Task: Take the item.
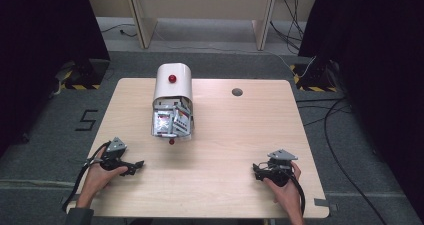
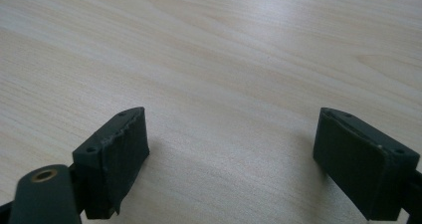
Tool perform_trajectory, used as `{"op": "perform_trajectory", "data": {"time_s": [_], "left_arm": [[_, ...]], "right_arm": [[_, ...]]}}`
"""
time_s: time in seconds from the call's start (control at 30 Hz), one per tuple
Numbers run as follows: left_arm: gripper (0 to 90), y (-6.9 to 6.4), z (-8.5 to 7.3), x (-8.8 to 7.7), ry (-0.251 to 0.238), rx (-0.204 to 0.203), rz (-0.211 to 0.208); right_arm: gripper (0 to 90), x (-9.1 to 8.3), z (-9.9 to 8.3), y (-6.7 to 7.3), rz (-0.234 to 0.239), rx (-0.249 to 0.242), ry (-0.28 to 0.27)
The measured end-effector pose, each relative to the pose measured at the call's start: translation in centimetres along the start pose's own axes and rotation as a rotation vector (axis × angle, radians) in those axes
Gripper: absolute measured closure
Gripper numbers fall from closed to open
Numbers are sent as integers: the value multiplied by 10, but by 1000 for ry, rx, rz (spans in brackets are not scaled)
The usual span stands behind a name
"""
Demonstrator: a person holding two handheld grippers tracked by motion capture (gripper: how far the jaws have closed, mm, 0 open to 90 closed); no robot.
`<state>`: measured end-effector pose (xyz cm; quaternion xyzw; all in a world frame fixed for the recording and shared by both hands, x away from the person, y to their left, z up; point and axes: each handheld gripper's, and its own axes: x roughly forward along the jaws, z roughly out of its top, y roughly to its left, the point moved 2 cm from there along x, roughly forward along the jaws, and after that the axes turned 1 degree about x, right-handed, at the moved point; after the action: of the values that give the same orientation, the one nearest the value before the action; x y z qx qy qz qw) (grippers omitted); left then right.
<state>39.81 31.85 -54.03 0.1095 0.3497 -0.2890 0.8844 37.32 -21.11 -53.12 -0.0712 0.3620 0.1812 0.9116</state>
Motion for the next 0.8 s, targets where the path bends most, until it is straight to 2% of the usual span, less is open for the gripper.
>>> {"op": "perform_trajectory", "data": {"time_s": [0.2,0.3,0.37,0.5,0.8], "left_arm": [[20,0,-1,-2,-10,-1,1],[95,0,-1,-4,-32,3,-5],[159,0,-2,-6,-26,3,-1],[150,2,-2,-13,-6,27,49],[151,-1,3,-31,-54,12,50]], "right_arm": [[149,0,0,0,1,-1,0],[149,0,0,0,1,0,0],[149,0,0,0,1,0,0],[149,0,0,0,2,-1,0],[149,0,0,0,1,-1,0]]}}
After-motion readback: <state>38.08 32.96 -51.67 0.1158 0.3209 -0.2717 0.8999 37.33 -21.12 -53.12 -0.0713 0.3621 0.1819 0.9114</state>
